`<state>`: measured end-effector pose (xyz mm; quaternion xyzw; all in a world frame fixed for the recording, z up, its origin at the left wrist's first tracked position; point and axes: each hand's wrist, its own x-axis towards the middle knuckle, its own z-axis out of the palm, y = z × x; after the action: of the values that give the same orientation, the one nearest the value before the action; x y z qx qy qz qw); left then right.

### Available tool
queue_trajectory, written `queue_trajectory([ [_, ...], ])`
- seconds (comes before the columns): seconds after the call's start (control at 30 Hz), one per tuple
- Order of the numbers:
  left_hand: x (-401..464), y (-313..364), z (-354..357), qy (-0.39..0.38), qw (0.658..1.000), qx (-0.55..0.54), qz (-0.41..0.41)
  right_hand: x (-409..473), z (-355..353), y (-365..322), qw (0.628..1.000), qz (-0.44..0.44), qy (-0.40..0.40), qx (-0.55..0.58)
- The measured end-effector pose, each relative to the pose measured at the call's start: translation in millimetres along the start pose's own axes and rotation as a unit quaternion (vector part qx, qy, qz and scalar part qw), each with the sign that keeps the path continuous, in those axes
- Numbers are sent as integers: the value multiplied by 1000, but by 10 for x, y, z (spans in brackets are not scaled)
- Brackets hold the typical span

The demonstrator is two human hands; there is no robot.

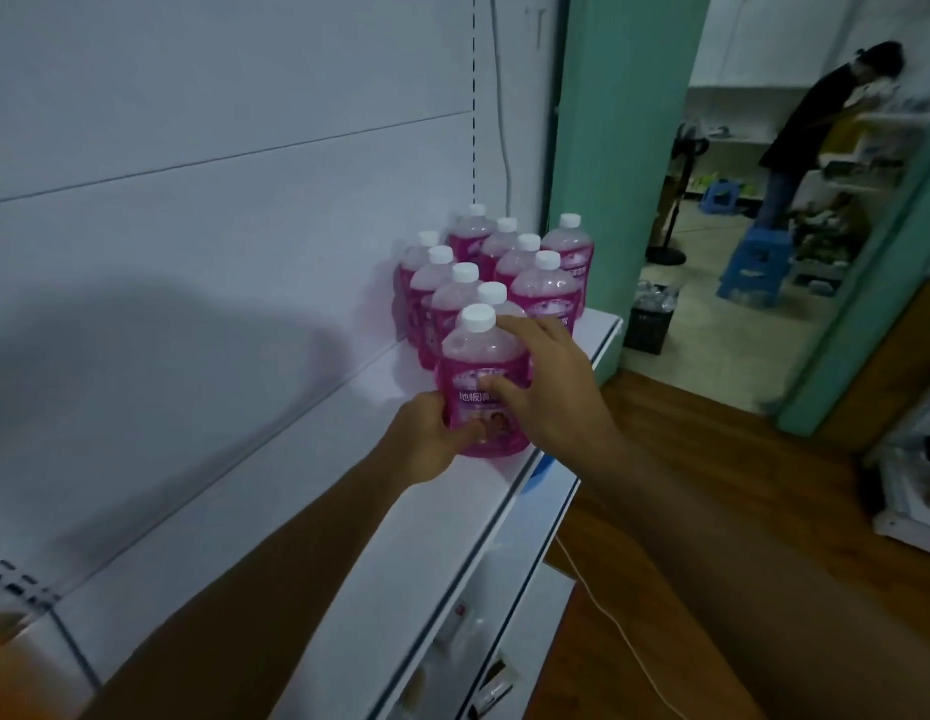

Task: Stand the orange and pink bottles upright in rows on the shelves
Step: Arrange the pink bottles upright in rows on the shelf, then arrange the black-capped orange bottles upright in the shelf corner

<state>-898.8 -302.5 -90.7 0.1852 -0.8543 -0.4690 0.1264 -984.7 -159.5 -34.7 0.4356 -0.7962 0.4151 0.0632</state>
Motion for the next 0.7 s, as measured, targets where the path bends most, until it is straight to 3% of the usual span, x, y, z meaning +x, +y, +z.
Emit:
queue_trajectory([
  [0.27,-17,87,120,19,998,54,-37,75,83,193,1000,-1,-9,17],
  [0.4,-273,218,59,68,983,154,-74,57,125,175,1000,-2,9,4],
  [0.57,-874,182,-210,152,949,237,-144,-132,142,-170,986,-137,89,-19],
  [0.63,-1186,222,-341,203,934,250,-158,-293,245,-354,981,-185,52,23],
  [0.7,-1555,272,-469,252,917,260,-167,-492,384,-565,975,-205,-33,85],
])
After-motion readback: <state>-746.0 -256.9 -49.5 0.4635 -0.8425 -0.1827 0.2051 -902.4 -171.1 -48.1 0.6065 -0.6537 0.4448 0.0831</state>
